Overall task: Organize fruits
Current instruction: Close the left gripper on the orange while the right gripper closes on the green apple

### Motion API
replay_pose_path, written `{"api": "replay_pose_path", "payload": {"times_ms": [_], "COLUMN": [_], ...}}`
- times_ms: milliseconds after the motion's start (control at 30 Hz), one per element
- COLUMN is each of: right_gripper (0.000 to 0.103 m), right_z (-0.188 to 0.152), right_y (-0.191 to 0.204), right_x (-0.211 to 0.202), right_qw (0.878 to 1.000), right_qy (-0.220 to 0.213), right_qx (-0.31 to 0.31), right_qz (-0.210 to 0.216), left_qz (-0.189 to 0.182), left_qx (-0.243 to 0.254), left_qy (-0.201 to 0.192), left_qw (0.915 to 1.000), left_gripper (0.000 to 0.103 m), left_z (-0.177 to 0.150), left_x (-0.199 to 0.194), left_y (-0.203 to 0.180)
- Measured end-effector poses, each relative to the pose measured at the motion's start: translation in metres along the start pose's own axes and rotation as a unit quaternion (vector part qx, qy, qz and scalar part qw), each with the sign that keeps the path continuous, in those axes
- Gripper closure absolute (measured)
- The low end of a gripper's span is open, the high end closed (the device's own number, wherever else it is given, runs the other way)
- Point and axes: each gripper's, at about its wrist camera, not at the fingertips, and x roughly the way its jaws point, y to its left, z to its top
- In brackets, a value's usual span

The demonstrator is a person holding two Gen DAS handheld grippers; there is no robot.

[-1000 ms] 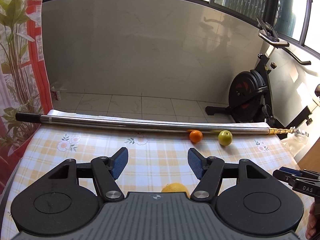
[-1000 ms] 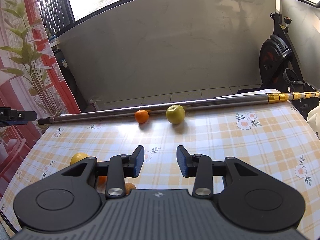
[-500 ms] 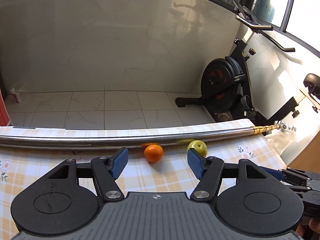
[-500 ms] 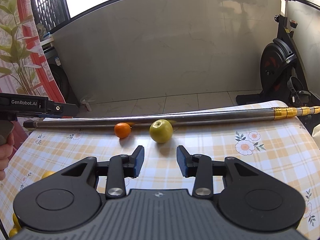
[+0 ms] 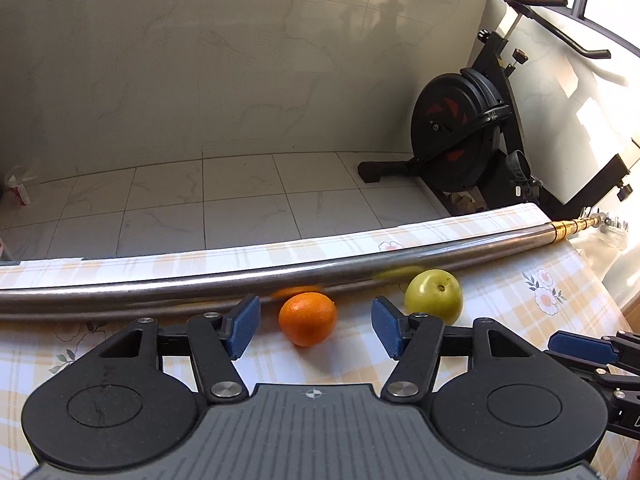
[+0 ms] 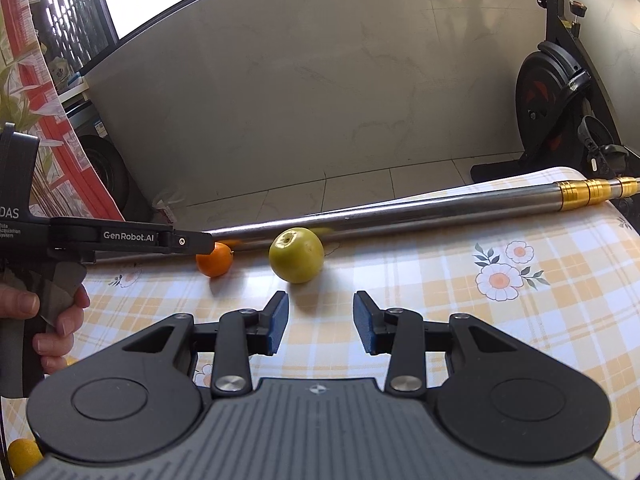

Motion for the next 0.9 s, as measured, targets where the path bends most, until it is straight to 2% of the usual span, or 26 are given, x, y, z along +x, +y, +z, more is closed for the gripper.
{"api": "replay_pose_path", "payload": {"times_ms": [133,367,500,533,567,733,833,900], "right_gripper": [0.063,0.063,0.063,0.063,0.063,0.063,0.058,0.051], "right_z": [-0.001,-0.003,-0.005,-0.004,-0.004,-0.001,0.002,0.006], "right_y": [-0.005,-0.008,-0.008,-0.008,-0.008,-0.002,0.003,0.008], "right_x": [0.006,0.016,0.021,0.021,0.023,0.027,0.031,0.037], "right_qw": [1.0,1.0,1.0,1.0,1.0,1.0,1.0,0.999], "right_qy": [0.006,0.013,0.018,0.018,0.019,0.015,0.006,-0.003], "right_qx": [0.001,0.008,0.007,0.006,0.006,-0.007,-0.019,-0.031], "right_qz": [0.002,0.004,0.005,0.005,0.005,0.012,0.02,0.022], "left_qz": [0.005,0.001,0.001,0.001,-0.005,-0.009,-0.015,-0.018], "left_qx": [-0.011,-0.015,-0.009,-0.005,-0.002,-0.004,-0.011,-0.013], "left_qy": [0.022,0.035,0.037,0.037,0.037,0.042,0.044,0.035], "left_qw": [0.9997,0.9993,0.9993,0.9993,0.9993,0.9991,0.9989,0.9991], "left_gripper": [0.042,0.043,0.049,0.059,0.063,0.063,0.063,0.063], "left_z": [-0.002,-0.004,-0.003,-0.003,-0.003,-0.007,-0.005,-0.004], "left_x": [0.018,0.03,0.035,0.034,0.033,0.026,0.018,0.009], "left_y": [0.005,0.014,0.011,0.011,0.011,0.014,0.018,0.02]}}
